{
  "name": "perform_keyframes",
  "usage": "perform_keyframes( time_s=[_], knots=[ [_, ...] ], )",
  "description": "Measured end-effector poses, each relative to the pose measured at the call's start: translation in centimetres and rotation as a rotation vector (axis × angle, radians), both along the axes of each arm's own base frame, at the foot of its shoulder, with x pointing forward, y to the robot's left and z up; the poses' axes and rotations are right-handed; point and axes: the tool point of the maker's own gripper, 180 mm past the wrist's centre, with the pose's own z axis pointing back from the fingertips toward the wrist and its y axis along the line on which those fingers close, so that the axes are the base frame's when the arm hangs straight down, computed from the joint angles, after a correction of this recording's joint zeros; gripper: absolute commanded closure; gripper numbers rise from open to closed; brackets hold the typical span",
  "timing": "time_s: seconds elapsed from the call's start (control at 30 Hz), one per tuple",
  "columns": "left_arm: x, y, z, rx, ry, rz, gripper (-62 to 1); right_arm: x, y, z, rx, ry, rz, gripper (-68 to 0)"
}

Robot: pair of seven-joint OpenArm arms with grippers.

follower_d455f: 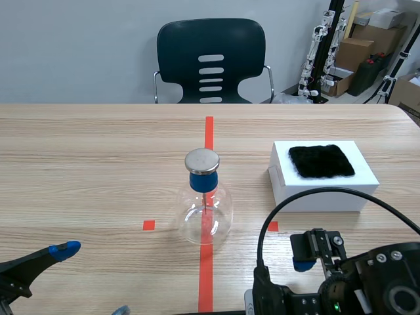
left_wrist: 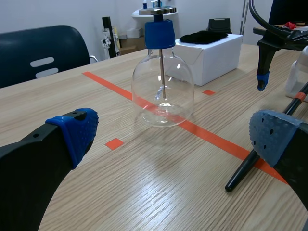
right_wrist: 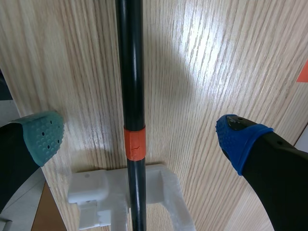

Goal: Do the electroscope experiment. put the rod down on the box

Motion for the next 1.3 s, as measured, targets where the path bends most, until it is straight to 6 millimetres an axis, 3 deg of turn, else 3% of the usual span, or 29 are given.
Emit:
perform_keyframes(
  time_s=[0.67, 0.93, 1.1, 1.3],
  knots=[
    [0.0, 0.0, 0.0, 0.000, 0.000, 0.000, -62.3, 0.0, 0.0, 0.0, 0.000, -0.001, 0.000, -67.9],
    [0.0, 0.0, 0.0, 0.000, 0.000, 0.000, -62.3, 0.6, 0.9, 1.3, 0.028, -0.026, -0.005, -67.9],
    [0.0, 0.0, 0.0, 0.000, 0.000, 0.000, -62.3, 1.3, 1.5, 3.6, 0.137, -0.056, -0.074, -67.9],
    [0.0, 0.0, 0.0, 0.000, 0.000, 0.000, -62.3, 3.8, 1.3, 9.2, 0.341, -0.190, -0.166, -67.9]
  ],
)
